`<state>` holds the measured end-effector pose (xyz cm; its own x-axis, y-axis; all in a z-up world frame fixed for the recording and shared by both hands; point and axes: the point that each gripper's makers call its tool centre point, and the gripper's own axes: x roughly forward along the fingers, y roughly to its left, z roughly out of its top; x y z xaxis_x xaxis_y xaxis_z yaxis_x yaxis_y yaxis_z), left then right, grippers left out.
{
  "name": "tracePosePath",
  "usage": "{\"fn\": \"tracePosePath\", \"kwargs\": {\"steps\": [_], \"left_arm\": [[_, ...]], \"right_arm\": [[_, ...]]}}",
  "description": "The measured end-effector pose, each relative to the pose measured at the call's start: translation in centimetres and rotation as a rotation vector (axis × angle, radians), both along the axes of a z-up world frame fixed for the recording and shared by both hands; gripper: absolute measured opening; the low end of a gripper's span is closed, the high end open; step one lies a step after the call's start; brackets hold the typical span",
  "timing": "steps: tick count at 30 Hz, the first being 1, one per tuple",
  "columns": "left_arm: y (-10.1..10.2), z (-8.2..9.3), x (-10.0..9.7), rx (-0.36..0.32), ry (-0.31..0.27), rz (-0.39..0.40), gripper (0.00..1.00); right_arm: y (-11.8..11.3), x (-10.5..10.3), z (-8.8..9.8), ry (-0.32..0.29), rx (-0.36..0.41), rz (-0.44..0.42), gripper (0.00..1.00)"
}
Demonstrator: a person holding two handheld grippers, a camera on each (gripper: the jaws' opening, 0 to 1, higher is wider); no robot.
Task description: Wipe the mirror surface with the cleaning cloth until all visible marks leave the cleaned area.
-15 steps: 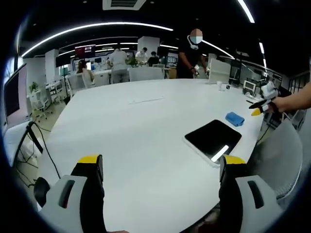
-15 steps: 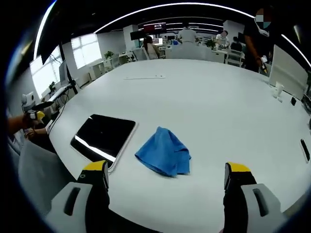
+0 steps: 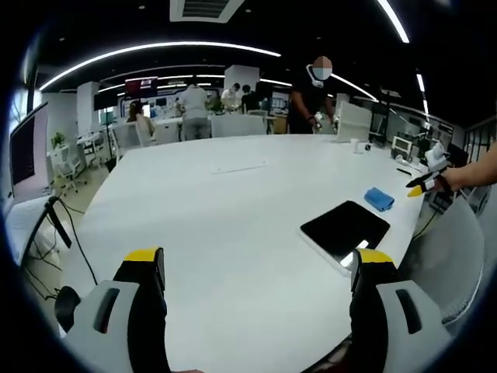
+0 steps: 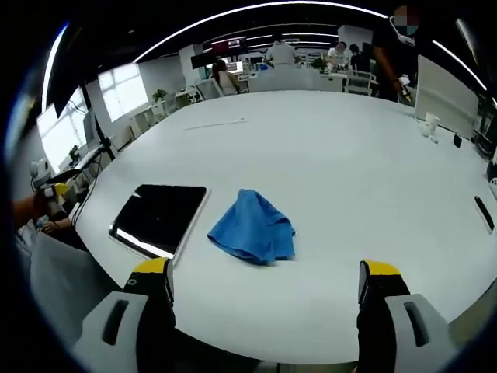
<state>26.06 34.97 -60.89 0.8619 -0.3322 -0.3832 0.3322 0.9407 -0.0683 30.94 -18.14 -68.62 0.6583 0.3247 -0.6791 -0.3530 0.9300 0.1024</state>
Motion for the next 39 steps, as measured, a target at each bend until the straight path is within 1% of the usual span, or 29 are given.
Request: {"fn": "tracePosePath", "kwargs": {"steps": [5, 9, 14, 18, 24, 27, 30, 33, 36, 38, 39], "left_arm": [[0.1, -0.8, -0.8, -0.004, 0.024, 0.006, 0.99], [0.1, -1.3, -1.3, 0.002, 0.041, -0.003, 0.99], [0.3, -1.5, -1.6, 0.001, 0.050, 0.003, 0.99], [0.3, -1.5, -1.6, 0.003, 0.051, 0.001, 0.99], [0.5, -1.5, -1.6, -0.005, 0.051, 0.006, 0.99], [0.4, -1.5, -1.6, -0.005, 0.052, 0.002, 0.99], [0.5, -1.4, -1.5, -0.004, 0.048, 0.001, 0.99], [0.7, -1.3, -1.4, -0.005, 0.046, 0.011, 0.99], [0.7, -1.2, -1.4, -0.008, 0.052, 0.014, 0.99], [1.0, -0.9, -1.5, -0.015, 0.044, 0.027, 0.99], [1.1, -0.9, -1.6, -0.018, 0.044, 0.034, 0.99]], "right_arm": [[0.3, 0.4, 0.5, -0.016, 0.014, 0.003, 0.98], [0.7, 0.3, 0.4, -0.013, -0.001, 0.020, 0.98], [0.8, 0.5, 0.4, -0.010, 0.004, 0.008, 0.98], [1.2, 0.5, 0.5, -0.013, 0.003, 0.017, 0.98], [1.5, 0.4, 0.2, -0.001, -0.003, 0.022, 0.98], [1.5, 0.6, 0.5, 0.004, 0.004, 0.018, 0.91], [1.6, 1.1, 1.0, 0.003, 0.013, 0.005, 0.91], [2.3, 1.5, 1.3, 0.010, 0.005, 0.031, 0.88], [3.1, 2.1, 1.5, 0.013, -0.016, 0.064, 0.75], [3.6, 2.8, 1.1, 0.037, -0.030, 0.071, 0.70], [3.7, 3.0, 0.8, 0.055, -0.037, 0.071, 0.66]]}}
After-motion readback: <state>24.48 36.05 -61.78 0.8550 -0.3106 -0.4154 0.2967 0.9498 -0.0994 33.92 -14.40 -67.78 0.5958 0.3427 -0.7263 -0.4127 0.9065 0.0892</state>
